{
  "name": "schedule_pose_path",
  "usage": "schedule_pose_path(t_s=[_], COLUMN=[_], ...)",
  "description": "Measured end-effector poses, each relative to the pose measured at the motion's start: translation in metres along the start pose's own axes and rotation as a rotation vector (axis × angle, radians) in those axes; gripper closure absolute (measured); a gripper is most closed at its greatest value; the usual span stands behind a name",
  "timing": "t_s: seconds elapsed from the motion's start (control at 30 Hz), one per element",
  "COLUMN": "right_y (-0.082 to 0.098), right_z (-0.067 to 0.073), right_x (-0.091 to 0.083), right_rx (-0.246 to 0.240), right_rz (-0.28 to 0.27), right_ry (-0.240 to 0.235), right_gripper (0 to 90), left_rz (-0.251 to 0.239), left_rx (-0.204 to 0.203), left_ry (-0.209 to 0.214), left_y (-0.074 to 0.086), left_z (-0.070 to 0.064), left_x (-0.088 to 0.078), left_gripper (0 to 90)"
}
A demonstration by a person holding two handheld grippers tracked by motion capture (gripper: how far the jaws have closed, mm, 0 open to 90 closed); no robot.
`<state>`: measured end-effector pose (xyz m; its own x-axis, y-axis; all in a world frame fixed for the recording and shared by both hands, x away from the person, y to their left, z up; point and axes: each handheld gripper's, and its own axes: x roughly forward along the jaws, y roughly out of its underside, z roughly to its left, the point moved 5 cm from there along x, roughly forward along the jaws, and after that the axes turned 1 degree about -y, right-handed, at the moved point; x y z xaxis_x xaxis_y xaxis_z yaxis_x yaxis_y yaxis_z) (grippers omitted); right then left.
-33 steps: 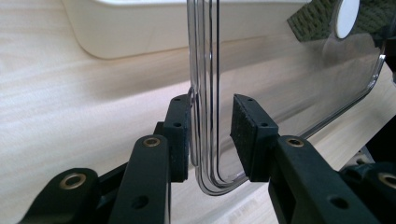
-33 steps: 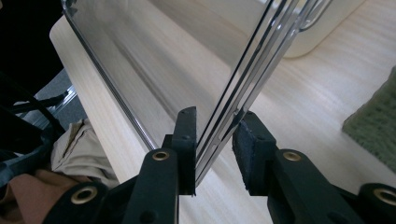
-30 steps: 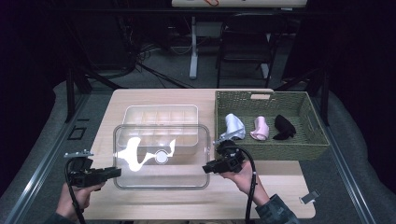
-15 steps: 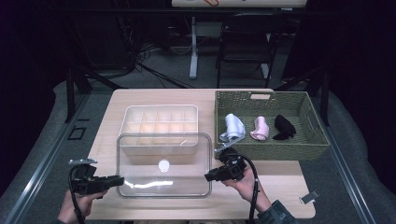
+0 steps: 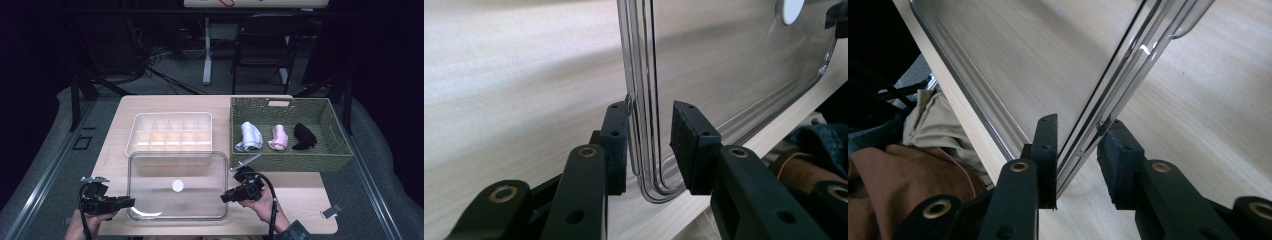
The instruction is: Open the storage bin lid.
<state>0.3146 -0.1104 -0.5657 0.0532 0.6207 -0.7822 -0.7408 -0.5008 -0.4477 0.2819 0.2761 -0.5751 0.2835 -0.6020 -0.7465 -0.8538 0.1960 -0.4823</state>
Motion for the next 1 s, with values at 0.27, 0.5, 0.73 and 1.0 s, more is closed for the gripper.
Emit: schedule_pose_path(t_s=[0.27, 0.5, 0.73, 1.0], right_y=[0.009, 0.01, 0.012, 0.014], right_z=[-0.002, -0.005, -0.004, -0.004], right_x=[0.014, 0.017, 0.018, 0.02], right_rx=[0.021, 0.027, 0.023, 0.019], right_rz=[0.04, 0.047, 0.063, 0.082], right_ry=[-0.006, -0.017, -0.014, -0.025], right_gripper=[69.8, 69.2, 68.2, 66.9], left_rz=[0.04, 0.102, 0.121, 0.141], left_rx=[-0.023, 0.007, 0.027, 0.041], left_ry=[-0.004, -0.024, -0.038, -0.045], left_y=[0.005, 0.009, 0.009, 0.011], left_z=[0.004, 0.005, 0.004, 0.004], left_x=[0.007, 0.012, 0.013, 0.015], left_gripper=[68.6, 67.4, 66.4, 64.5])
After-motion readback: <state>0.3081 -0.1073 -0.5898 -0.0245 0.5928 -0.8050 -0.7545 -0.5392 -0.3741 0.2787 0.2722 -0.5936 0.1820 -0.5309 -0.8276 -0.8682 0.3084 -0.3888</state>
